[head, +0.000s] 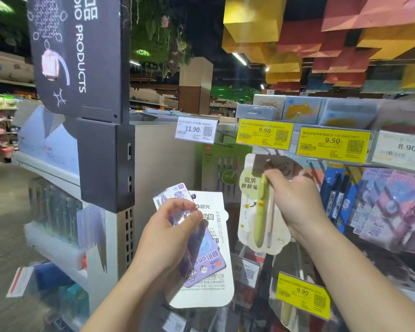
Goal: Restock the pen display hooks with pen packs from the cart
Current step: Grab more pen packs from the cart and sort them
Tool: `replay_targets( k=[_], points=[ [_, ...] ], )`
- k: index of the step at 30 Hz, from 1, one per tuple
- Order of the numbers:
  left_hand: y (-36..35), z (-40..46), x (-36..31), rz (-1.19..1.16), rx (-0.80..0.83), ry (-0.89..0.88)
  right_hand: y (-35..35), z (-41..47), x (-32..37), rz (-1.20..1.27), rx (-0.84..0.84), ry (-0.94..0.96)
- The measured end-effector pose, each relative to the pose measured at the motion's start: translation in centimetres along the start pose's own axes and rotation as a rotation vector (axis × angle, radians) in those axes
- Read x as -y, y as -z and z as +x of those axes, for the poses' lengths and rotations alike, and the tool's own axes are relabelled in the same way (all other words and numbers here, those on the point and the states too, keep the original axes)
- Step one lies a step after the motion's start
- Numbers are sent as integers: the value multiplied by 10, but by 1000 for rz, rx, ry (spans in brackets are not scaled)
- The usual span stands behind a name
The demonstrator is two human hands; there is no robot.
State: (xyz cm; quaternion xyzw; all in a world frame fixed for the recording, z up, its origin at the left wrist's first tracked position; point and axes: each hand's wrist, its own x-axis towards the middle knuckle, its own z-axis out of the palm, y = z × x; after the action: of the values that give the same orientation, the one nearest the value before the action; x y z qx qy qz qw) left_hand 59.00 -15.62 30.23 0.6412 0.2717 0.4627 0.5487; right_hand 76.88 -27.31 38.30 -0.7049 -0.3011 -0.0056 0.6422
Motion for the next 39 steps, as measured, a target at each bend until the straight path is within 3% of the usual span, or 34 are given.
replay_targets(
  k=[7, 12, 15, 29, 36, 39],
  points=[
    [-3, 0, 1, -128, 32, 76, -4, 9, 9, 13, -22, 67],
    [2, 1, -3, -147, 82, 64, -8, 2, 15, 2, -49, 310],
    [3, 2, -4, -208, 81, 90, -10, 2, 25, -3, -38, 323],
    [2, 2, -5, -179, 50, 77, -12, 1, 34, 171, 14, 60],
    [2, 4, -4, -175, 61, 76, -11, 12, 33, 141, 44, -212],
    [2, 5, -5, -221, 61, 86, -11, 16, 29, 45, 7, -213]
  ],
)
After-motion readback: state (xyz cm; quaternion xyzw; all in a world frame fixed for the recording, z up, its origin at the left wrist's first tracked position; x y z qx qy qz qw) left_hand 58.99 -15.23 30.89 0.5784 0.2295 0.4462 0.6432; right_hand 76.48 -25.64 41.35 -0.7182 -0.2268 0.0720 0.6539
